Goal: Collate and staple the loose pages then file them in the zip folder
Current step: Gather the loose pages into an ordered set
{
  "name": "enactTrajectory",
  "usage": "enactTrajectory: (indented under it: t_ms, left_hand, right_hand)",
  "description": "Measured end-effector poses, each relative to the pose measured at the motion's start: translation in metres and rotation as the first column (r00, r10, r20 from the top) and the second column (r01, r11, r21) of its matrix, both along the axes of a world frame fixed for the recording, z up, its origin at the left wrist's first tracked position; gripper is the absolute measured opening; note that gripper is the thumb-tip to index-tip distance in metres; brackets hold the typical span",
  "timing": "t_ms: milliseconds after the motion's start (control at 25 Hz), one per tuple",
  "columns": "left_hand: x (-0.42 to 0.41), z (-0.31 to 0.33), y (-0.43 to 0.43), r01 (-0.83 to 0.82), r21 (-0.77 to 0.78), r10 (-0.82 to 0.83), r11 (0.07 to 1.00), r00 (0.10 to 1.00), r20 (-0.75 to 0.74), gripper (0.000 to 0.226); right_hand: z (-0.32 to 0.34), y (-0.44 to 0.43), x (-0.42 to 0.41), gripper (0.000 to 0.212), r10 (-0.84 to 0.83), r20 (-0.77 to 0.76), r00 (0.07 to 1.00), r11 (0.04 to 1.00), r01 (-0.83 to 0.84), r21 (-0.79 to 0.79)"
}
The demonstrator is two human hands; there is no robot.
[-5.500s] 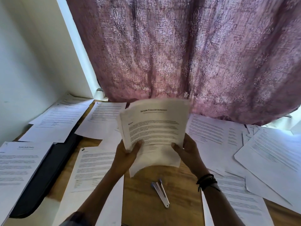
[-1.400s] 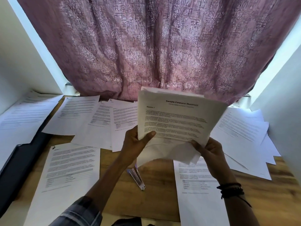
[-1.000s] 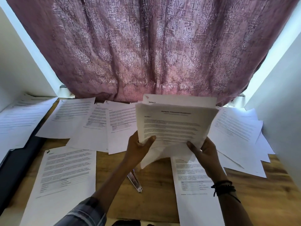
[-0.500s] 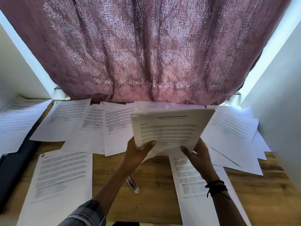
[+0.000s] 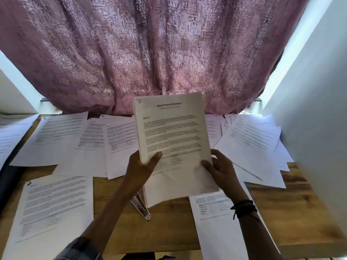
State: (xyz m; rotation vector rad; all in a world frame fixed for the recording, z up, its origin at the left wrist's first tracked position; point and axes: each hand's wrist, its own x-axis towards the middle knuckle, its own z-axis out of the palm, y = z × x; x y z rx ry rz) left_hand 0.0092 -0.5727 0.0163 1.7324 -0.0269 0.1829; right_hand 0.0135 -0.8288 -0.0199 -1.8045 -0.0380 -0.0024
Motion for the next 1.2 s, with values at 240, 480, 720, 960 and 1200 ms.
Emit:
enactTrajectory:
  t_ms: [240, 480, 720, 960, 1200]
  left_hand:
    - [-0.002, -0.006, 0.011, -0.099, -0.082, 0.090, 0.992, 0.990, -0.105, 0.022]
    - [-0.009, -0.002, 0.014, -0.188, -0.093, 0.177, 0.978, 0.978, -0.111, 0.031]
    - [-0.017, -0.001, 0.009, -0.198, -0.075, 0.189, 0.977, 0.975, -0.113, 0.035]
    - [-0.027, 0.000, 0.010, -0.194, -0.098, 0.183, 0.976, 0.976, -0.115, 0.031]
    - [-0.035, 0.001, 0.014, -0.220, -0.103, 0.208, 0.970, 0.971, -0.114, 0.033]
  right_hand:
    - [-0.034, -0.077, 0.015, 0.055, -0.691, -0.040, 0.722, 0.655, 0.602, -0.456]
    - [-0.032, -0.135, 0.018, 0.092, -0.841, -0.227, 0.491, 0.501, 0.548, -0.670]
    - [-0.042, -0.144, 0.022, 0.101, -0.807, -0.244, 0.539, 0.521, 0.454, -0.722]
    - [-0.040, -0.146, 0.022, 0.050, -0.787, -0.200, 0.584, 0.538, 0.491, -0.685]
    - [-0.042, -0.139, 0.024, 0.038, -0.800, -0.210, 0.562, 0.531, 0.499, -0.684]
